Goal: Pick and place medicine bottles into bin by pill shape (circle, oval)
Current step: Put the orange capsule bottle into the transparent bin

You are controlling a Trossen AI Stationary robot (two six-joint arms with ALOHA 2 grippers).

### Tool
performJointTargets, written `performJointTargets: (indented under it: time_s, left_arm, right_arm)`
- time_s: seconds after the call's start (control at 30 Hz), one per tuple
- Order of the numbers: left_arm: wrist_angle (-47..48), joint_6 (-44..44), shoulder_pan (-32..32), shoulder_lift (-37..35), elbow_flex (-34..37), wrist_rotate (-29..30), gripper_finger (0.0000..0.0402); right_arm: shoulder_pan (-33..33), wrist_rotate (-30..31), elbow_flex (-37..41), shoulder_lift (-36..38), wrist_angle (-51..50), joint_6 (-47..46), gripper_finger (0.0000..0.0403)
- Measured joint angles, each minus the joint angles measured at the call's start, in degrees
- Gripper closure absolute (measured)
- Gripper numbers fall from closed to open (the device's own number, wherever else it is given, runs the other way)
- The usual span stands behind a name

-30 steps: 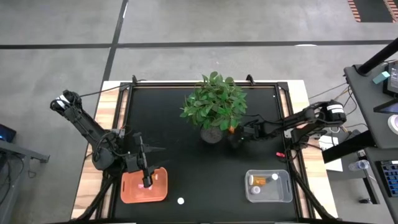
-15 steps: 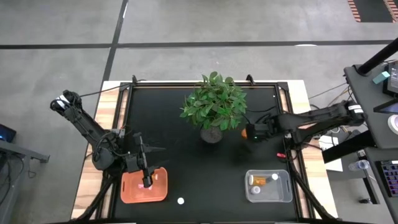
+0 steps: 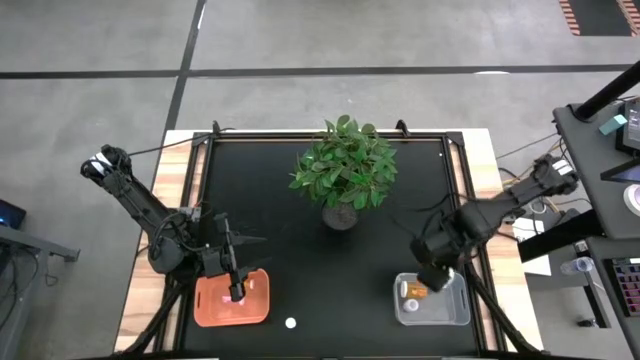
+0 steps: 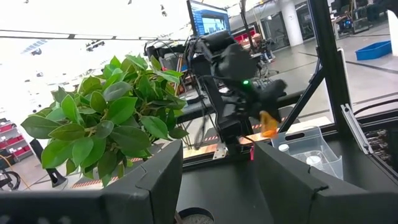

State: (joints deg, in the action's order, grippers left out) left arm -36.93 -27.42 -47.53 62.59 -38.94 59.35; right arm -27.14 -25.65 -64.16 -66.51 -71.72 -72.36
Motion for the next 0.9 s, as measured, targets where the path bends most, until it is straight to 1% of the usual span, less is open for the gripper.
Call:
performJointTargets:
  time_s: [0.23,0.33,0.5,0.9]
  left_arm:
    - [-0.02,0.0,0.0,0.0,0.09,0.0,0.0221]
    - [-0.03,0.0,0.0,0.0,0.3,0.0,0.0221]
    - [-0.09,0.02,-0.01,-0.02,0.62,0.0,0.0221]
    - [-0.13,0.06,0.0,-0.02,0.68,0.0,0.0221]
  right_arm:
    - [-9.83,-12.87,0.72,-5.62,0.49,-7.64,0.0206]
    - [-12.87,-16.05,1.25,-7.79,2.68,-9.18,0.0206]
    - [-14.32,-16.44,1.35,-10.91,9.13,-10.13,0.0206]
    - [-14.14,-16.29,2.45,-20.26,8.89,1.76,0.0206]
